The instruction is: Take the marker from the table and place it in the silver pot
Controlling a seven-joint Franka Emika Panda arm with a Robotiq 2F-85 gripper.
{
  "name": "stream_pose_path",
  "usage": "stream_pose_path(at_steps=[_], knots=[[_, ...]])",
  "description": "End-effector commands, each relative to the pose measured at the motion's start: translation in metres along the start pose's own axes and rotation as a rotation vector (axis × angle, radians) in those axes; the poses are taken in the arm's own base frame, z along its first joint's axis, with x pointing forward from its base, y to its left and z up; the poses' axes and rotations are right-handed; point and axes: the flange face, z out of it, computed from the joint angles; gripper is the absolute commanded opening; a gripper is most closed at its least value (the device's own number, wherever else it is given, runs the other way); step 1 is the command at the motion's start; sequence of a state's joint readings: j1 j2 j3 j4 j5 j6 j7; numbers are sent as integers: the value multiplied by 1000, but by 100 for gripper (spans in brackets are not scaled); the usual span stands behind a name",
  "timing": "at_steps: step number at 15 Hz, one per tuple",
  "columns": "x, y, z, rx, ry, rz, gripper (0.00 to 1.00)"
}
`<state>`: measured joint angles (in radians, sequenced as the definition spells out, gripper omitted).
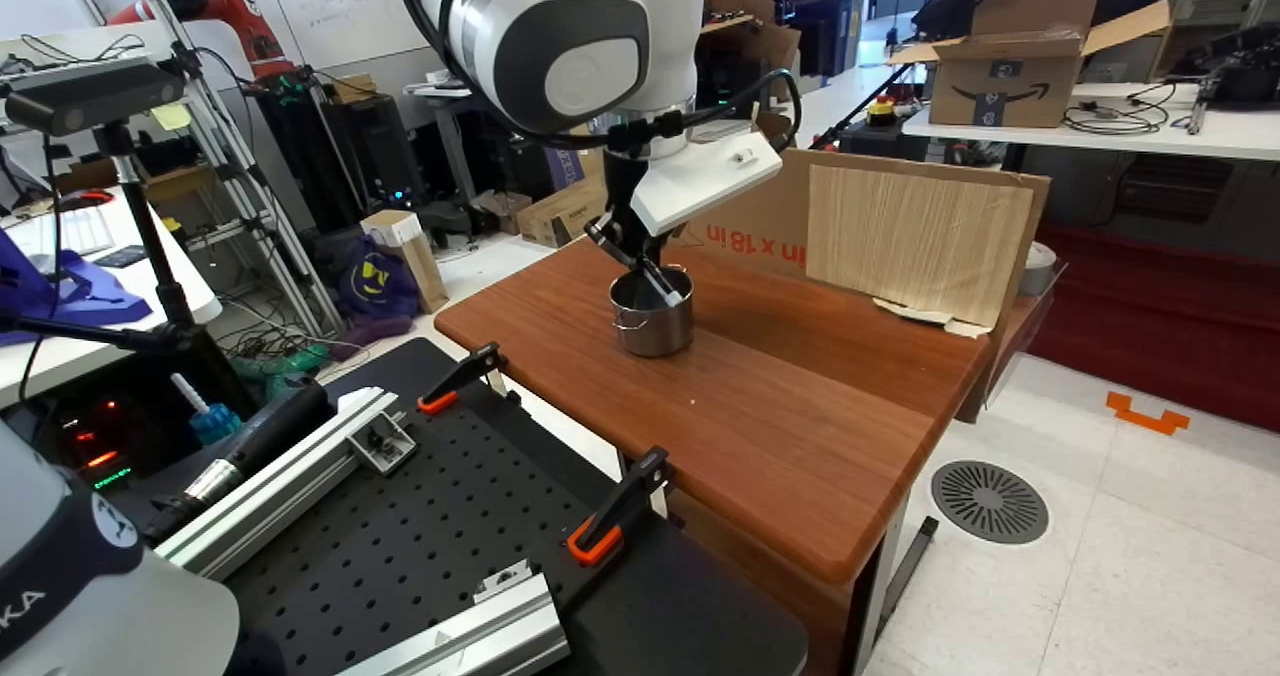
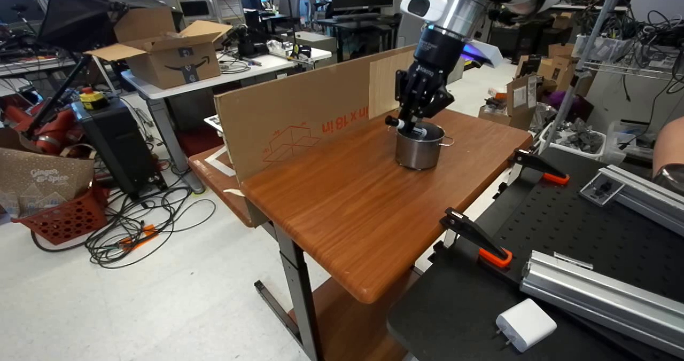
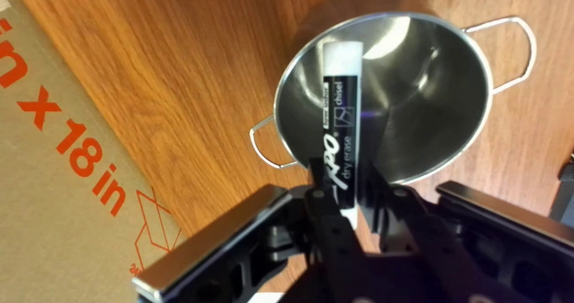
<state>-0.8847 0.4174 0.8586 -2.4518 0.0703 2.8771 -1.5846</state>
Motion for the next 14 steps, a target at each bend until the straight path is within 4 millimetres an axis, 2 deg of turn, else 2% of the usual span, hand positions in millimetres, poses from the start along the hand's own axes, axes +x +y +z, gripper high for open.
stream_pose_path(at_steps=[1, 6, 8, 14], knots=[[1, 6, 4, 21, -12, -1, 51], [2, 9, 7, 27, -22, -7, 88], [4, 9, 7, 28, -26, -9, 99], [16, 5, -8, 5, -43, -13, 100]])
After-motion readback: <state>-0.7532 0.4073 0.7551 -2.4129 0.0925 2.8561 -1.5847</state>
